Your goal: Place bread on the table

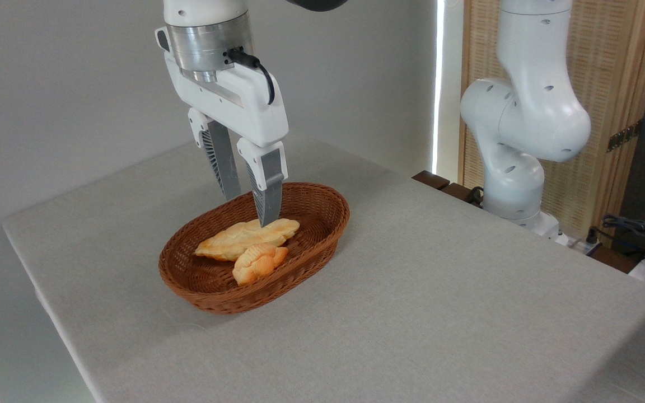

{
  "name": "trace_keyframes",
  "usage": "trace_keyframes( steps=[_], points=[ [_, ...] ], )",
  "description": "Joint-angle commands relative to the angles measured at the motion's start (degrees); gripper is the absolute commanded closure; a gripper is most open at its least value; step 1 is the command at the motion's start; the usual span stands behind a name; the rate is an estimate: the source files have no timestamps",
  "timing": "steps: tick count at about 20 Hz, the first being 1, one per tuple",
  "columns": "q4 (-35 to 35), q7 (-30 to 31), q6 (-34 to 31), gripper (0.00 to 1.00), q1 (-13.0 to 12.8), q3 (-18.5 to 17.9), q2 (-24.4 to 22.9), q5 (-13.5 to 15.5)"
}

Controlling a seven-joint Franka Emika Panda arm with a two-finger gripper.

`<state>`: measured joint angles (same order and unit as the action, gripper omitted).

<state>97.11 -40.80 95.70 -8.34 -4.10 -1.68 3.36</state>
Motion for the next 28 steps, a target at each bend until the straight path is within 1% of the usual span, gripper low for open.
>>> trace_keyframes(
  steps=[1, 6, 28],
  points=[
    [-0.69, 1.25, -1.74, 0.00, -0.45, -0.12, -0.26, -0.28],
    [-0.78, 0.99, -2.89, 0.00, -0.45, -0.12, -0.26, -0.28],
    [-0.78, 0.73, -2.89, 0.00, -0.45, -0.12, -0.35, -0.28]
  ],
)
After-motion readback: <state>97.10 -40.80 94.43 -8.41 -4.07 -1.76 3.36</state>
